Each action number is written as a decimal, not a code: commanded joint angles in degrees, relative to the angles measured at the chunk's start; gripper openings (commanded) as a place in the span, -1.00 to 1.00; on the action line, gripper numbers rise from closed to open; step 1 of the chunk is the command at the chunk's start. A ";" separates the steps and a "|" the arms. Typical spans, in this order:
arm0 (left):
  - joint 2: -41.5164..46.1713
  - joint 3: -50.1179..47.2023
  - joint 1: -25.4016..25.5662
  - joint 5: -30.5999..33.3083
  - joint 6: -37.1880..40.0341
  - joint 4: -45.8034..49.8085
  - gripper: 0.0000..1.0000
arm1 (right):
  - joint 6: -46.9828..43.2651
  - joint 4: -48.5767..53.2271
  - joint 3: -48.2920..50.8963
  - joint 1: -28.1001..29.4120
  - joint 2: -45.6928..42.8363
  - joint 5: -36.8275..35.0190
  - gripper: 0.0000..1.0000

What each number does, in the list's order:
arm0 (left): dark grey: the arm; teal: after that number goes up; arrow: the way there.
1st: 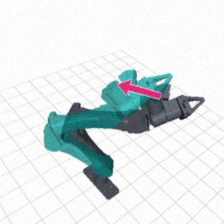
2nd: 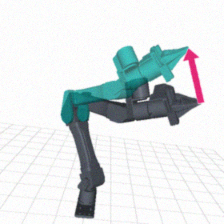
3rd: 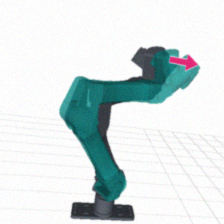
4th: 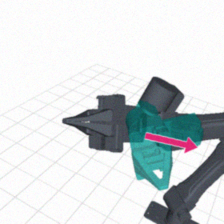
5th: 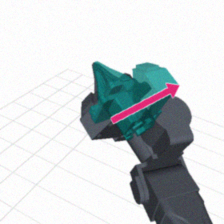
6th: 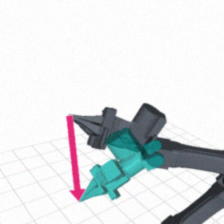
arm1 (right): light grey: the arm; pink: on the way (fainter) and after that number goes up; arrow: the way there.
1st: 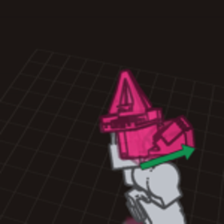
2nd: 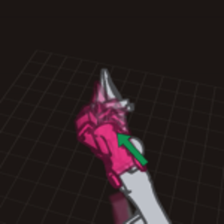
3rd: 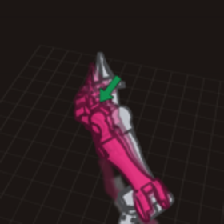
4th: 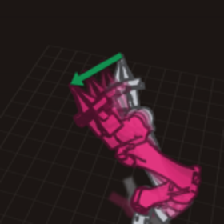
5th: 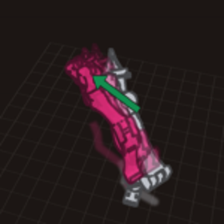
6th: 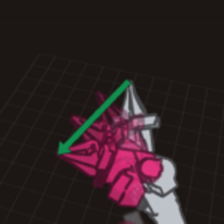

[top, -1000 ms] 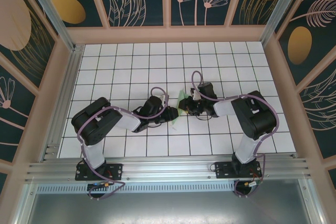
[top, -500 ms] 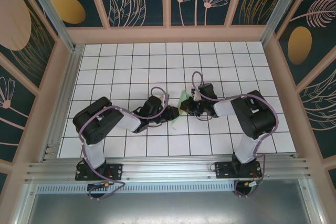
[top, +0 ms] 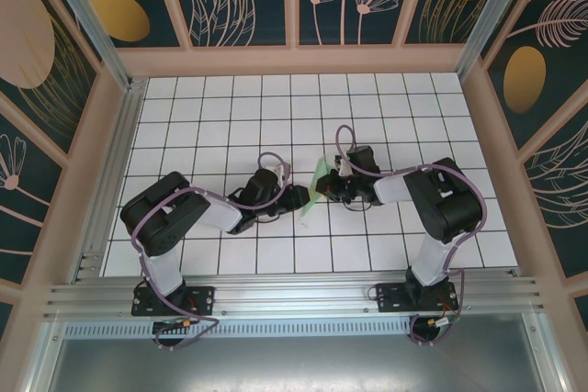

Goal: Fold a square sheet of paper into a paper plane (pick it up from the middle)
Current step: Fold the wing for the fifth time at the center of the table.

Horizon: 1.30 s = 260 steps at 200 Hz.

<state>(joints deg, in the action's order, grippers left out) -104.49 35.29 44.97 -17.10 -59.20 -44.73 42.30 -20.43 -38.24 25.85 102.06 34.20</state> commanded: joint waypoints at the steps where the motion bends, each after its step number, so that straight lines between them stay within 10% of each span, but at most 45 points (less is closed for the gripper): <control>1: 0.26 -0.92 -0.42 -0.57 1.07 -0.17 -0.57 | -1.87 6.18 0.82 -0.62 3.79 -6.86 -0.80; 260: -5.64 -0.22 0.77 -6.11 -4.37 -8.67 -0.67 | -1.88 7.58 -0.43 -0.45 5.80 -7.47 -0.67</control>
<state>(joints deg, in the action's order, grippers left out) -109.56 34.83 45.19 -22.79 -62.13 -50.81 42.33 -18.24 -39.77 25.63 102.56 35.46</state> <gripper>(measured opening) 0.159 0.162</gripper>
